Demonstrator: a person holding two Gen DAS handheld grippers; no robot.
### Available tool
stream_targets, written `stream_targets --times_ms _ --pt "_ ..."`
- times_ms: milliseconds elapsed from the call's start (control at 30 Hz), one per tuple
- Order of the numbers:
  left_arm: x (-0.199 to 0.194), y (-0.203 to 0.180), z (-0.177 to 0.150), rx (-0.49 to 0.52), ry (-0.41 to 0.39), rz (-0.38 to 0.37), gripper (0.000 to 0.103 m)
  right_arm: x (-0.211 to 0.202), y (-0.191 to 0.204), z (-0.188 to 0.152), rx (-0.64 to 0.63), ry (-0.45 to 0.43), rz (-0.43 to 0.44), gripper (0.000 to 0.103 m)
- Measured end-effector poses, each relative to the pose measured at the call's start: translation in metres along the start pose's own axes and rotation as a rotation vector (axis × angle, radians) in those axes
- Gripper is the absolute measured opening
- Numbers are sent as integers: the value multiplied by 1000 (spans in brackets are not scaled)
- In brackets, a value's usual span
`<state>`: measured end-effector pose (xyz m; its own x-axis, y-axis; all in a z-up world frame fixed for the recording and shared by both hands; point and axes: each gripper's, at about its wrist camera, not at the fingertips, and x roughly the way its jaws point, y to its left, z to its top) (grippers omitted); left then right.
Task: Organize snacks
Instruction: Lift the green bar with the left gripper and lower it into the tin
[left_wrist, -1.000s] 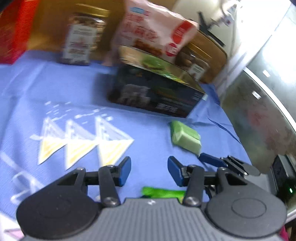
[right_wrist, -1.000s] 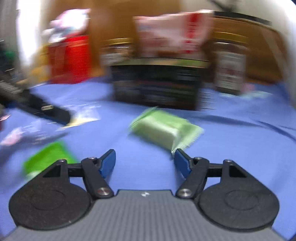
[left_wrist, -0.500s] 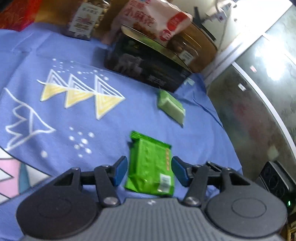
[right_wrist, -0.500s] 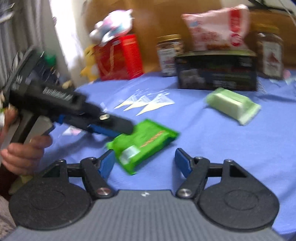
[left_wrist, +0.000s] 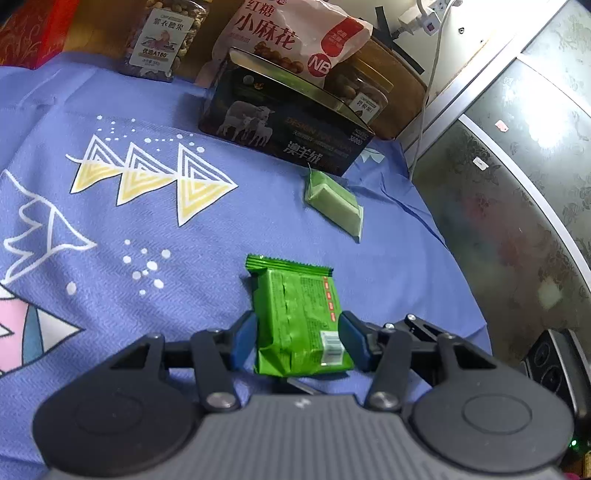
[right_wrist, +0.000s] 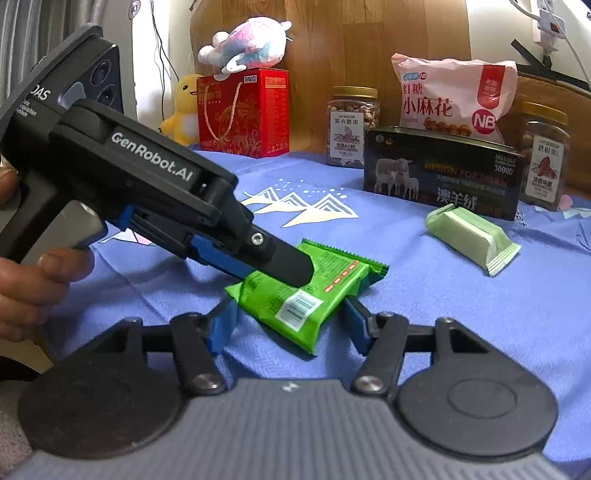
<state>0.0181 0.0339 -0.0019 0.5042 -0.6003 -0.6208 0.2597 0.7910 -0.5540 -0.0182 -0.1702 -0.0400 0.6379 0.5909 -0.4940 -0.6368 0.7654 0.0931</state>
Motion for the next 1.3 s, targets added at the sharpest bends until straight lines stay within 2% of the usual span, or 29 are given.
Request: stream_targets --times_ms 400,533,633,767,967,1167,1300 --pt "-1 -1 -3 29 -12 -4 49 -2 4 -1 -1 5 -15 64" --pt "-1 -8 -3 55 -20 26 47 -3 5 3 -8 15 -20 61" --pt "-6 -11 7 58 -42 12 47 -8 7 12 -46 -16 -38 61" --pt "-11 -19 35 74 -75 2 47 -9 -2 33 -70 -75 -53 61" --pt "2 -40 99 157 -126 30 47 3 -32 78 -105 -154 -94 61" --pt "38 -59 167 219 -169 51 47 20 -85 128 -37 -213 -133 61" --pt "69 -53 208 200 -178 95 47 47 -117 155 40 -203 -121 61"
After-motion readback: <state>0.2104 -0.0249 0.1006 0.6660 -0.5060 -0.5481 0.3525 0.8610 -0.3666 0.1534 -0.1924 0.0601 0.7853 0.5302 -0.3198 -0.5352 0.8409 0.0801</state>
